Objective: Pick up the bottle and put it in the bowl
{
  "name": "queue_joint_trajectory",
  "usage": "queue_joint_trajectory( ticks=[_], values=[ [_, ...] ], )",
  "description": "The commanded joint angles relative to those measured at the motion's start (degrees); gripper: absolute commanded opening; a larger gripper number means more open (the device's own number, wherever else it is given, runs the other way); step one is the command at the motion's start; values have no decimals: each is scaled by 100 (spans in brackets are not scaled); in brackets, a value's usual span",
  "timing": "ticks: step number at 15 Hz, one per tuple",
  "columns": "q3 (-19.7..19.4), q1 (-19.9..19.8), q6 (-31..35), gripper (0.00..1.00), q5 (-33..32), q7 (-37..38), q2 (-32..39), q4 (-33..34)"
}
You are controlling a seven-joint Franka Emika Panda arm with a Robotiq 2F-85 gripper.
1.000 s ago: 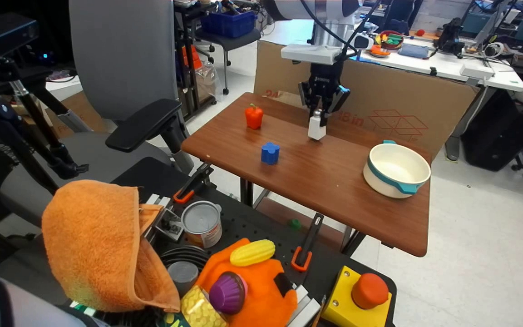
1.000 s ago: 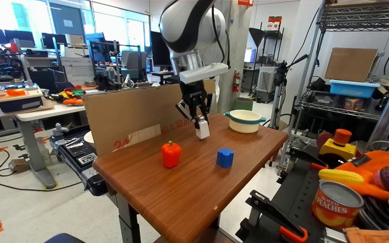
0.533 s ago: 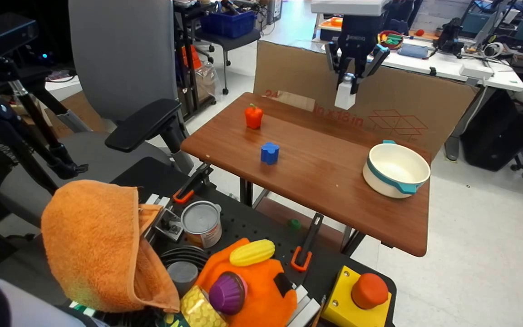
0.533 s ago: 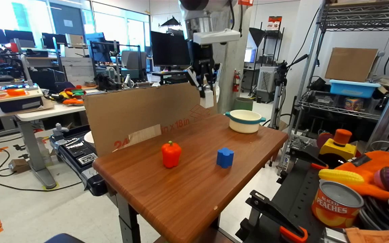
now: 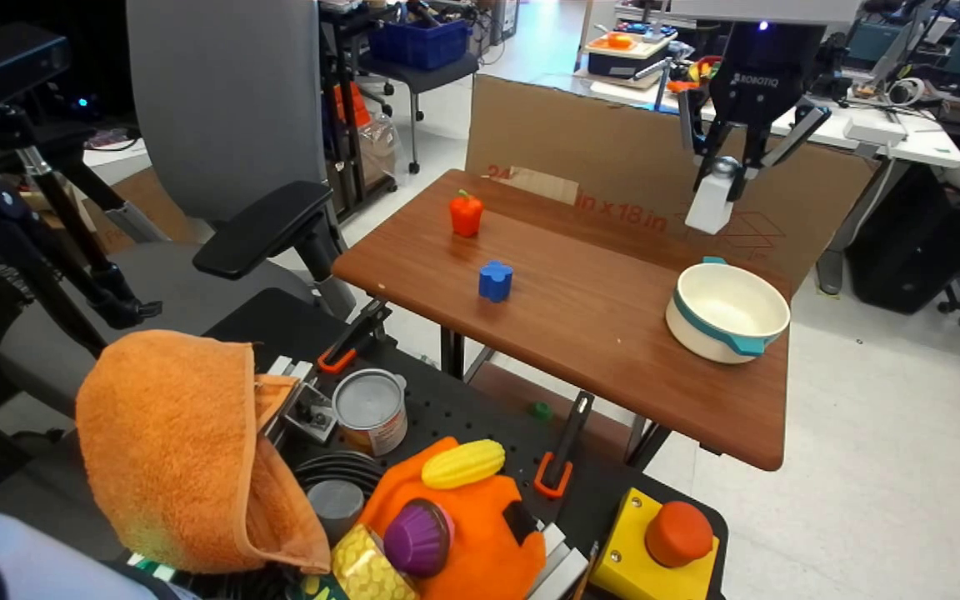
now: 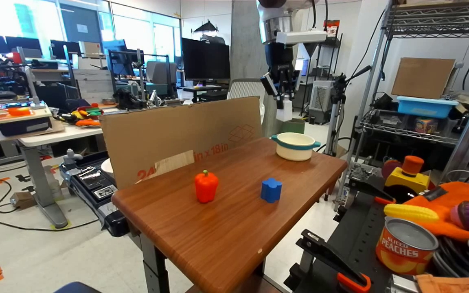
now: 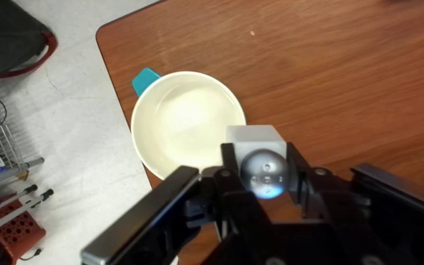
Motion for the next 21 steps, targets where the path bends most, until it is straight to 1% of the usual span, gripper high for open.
queue_joint_trajectory(
  ticks=[1, 6, 12, 16, 20, 21],
  values=[
    [-202, -127, -1, 9, 12, 156, 252, 92],
    [-418, -189, 2, 9, 23, 664, 875, 363],
    [-596, -133, -55, 9, 71, 1513, 1649, 962],
    [-659, -93, -23, 9, 57, 1864, 1913, 1230],
    [-696, 15, 143, 9, 20, 2137, 2044, 1259],
    [-687, 33, 172, 35, 26, 2165, 2059, 1256]
  ],
)
